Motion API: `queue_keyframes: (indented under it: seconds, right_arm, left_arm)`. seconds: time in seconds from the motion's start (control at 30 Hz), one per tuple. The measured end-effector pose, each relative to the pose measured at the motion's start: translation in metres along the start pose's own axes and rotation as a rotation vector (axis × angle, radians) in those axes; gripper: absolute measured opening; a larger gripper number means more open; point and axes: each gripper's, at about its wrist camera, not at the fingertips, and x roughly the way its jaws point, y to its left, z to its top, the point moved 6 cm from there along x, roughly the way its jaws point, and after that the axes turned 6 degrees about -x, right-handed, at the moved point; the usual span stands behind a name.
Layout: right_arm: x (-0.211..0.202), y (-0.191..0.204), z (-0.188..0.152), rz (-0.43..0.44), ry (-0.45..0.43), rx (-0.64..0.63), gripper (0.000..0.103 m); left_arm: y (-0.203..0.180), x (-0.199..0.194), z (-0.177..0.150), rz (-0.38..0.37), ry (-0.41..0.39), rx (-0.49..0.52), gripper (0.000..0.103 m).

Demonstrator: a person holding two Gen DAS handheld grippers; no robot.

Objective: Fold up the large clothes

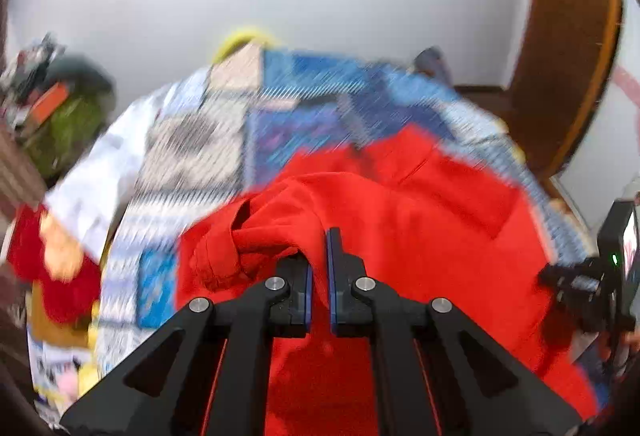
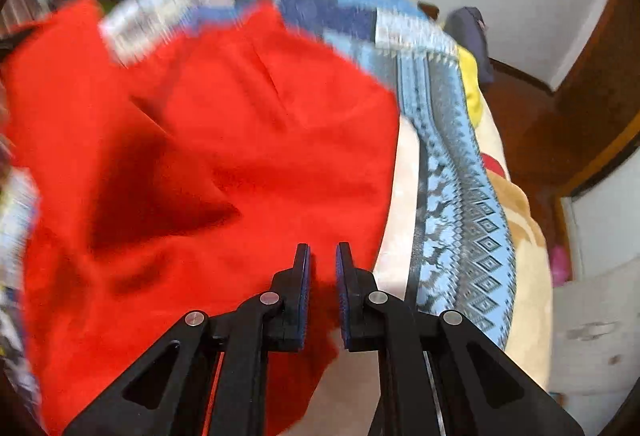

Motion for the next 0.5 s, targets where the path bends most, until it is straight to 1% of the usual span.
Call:
queue_keyframes:
  seconds: [0.03, 0.07, 0.1, 0.13, 0.2, 0.23, 0.27, 0.3, 0.33, 0.37, 0.4, 0.47, 0.5]
  right_arm:
    - [0.008, 0.002, -0.001, -0.067, 0.000, -0.030, 0.008]
    - [0.009, 0.004, -0.001, -0.108, -0.025, -0.051, 0.009]
    - [0.008, 0.007, -0.001, -0.137, -0.031, -0.066, 0.009]
    - [0.007, 0.009, -0.001, -0.167, -0.026, -0.077, 0.009]
    - [0.007, 0.012, -0.001, -0.223, -0.024, -0.096, 0.014]
    - [0.007, 0.012, -0.001, -0.253, -0.027, -0.101, 0.024]
    - [0.005, 0.011, -0.002, -0.298, -0.032, -0.106, 0.041]
    - [0.004, 0.006, -0.002, -0.353, -0.043, -0.111, 0.053]
    - [0.002, 0.002, -0.003, -0.375, -0.055, -0.107, 0.075]
    - [0.003, -0.006, -0.005, -0.360, -0.065, -0.090, 0.085]
    - [0.004, -0.015, -0.007, -0.293, -0.062, -0.054, 0.085]
    - [0.004, -0.027, -0.010, -0.187, -0.049, 0.020, 0.086]
    - [0.004, -0.032, -0.011, -0.138, -0.046, 0.054, 0.086]
  left_arm:
    - [0.015, 0.010, -0.016, 0.019, 0.029, -0.016, 0.005]
    - [0.028, 0.020, -0.031, 0.030, 0.058, -0.033, 0.005]
    - [0.041, 0.033, -0.049, 0.029, 0.102, -0.057, 0.005]
    - [0.047, 0.042, -0.065, 0.020, 0.139, -0.078, 0.005]
    - [0.058, 0.061, -0.100, -0.011, 0.219, -0.118, 0.005]
    - [0.059, 0.067, -0.115, -0.021, 0.247, -0.123, 0.005]
    - [0.059, 0.071, -0.127, -0.032, 0.270, -0.123, 0.006]
    - [0.058, 0.075, -0.140, -0.046, 0.294, -0.123, 0.006]
    - [0.058, 0.079, -0.154, -0.060, 0.321, -0.126, 0.008]
    - [0.058, 0.081, -0.164, -0.078, 0.341, -0.140, 0.009]
    - [0.059, 0.082, -0.171, -0.097, 0.354, -0.159, 0.010]
    - [0.067, 0.079, -0.182, -0.138, 0.372, -0.226, 0.016]
    - [0.074, 0.074, -0.184, -0.153, 0.375, -0.260, 0.023]
